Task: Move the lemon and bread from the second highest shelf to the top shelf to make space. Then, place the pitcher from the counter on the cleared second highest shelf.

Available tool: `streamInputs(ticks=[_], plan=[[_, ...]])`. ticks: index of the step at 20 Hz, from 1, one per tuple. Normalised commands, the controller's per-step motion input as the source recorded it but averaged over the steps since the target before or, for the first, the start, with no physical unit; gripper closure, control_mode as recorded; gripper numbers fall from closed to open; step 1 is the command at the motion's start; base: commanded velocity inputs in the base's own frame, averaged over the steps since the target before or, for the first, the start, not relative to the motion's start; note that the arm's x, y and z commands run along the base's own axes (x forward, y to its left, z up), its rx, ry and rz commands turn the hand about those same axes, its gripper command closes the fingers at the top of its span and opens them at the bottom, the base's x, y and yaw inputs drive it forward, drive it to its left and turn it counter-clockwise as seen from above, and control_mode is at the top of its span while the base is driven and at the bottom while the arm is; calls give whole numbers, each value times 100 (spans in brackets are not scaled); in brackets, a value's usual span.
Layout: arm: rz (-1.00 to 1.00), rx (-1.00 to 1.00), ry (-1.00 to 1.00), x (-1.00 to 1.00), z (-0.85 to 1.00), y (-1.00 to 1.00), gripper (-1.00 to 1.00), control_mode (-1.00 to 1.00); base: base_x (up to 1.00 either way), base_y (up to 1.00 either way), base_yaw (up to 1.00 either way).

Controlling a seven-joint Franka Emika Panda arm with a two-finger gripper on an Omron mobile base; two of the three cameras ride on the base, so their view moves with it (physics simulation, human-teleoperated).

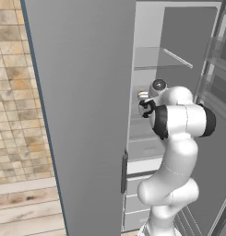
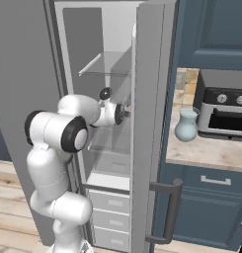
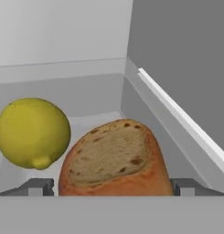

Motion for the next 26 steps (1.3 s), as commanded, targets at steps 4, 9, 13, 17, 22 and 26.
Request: streamInputs(ticks=[4, 9, 13, 17, 22, 26], plan=[[0, 0, 0, 23, -21, -1, 100, -100, 0, 0, 0], [0, 0, 0, -9, -50, 1, 100, -100, 0, 0, 0], [0, 0, 0, -61, -65, 25, 100, -100, 0, 0, 0], [1, 0, -3, -88, -19, 41, 100, -100, 0, 0, 0], [3, 0, 0, -96, 26, 29, 100, -100, 0, 0, 0], [3, -2, -1, -71, 84, 11, 100, -100, 0, 0, 0]])
